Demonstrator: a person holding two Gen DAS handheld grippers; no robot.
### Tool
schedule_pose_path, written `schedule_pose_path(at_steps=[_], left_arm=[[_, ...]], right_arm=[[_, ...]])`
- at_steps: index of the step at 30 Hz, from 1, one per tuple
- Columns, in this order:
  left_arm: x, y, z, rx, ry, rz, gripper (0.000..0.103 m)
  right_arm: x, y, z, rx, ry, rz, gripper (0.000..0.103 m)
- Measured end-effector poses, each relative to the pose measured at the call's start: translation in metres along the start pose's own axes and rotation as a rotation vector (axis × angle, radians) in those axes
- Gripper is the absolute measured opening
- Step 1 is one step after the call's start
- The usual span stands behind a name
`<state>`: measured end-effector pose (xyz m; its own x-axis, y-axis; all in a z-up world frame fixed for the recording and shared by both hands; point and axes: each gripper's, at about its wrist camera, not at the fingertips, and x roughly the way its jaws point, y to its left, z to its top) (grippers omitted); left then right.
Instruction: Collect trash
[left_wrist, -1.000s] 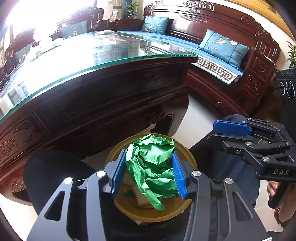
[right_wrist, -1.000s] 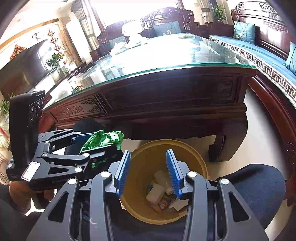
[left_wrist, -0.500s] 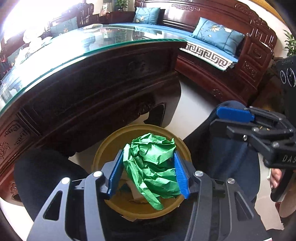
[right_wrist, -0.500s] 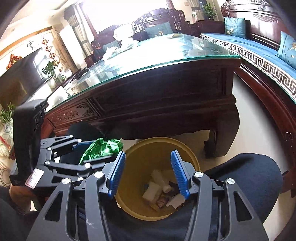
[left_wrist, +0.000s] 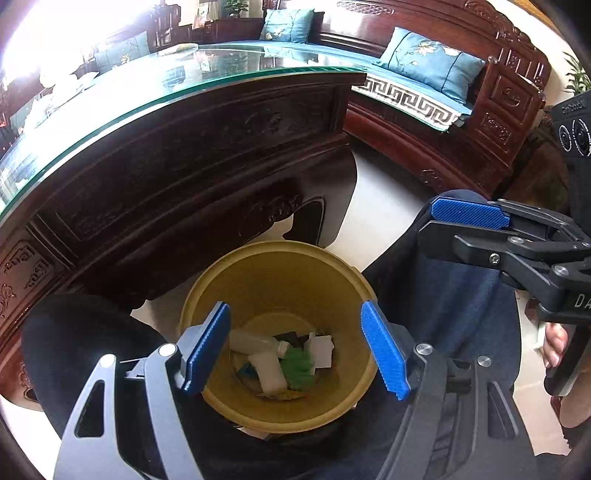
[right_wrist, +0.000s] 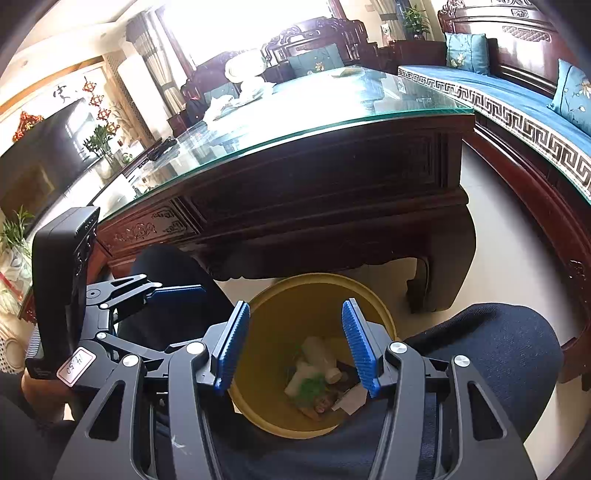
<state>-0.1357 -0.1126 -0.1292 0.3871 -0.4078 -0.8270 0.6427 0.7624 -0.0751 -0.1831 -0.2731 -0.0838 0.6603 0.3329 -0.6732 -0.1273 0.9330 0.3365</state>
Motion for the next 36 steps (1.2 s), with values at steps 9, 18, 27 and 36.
schedule_pose_path(at_steps=[9,18,27,36], left_arm=[[-0.007,0.015,0.003,-0.030,-0.034,0.003,0.073],[-0.032,0.047,0.019,-0.097,-0.123,0.032,0.073],[-0.079,0.077,0.056,-0.133,-0.272,0.082,0.082],[-0.110,0.117,0.092,-0.174,-0.367,0.151,0.091]], right_arm=[[0.003,0.010,0.007,-0.016,-0.002,0.006,0.061],[0.000,0.027,0.037,-0.054,-0.065,0.024,0.066],[0.003,0.062,0.088,-0.130,-0.125,0.076,0.068],[0.011,0.100,0.147,-0.236,-0.179,0.087,0.080]])
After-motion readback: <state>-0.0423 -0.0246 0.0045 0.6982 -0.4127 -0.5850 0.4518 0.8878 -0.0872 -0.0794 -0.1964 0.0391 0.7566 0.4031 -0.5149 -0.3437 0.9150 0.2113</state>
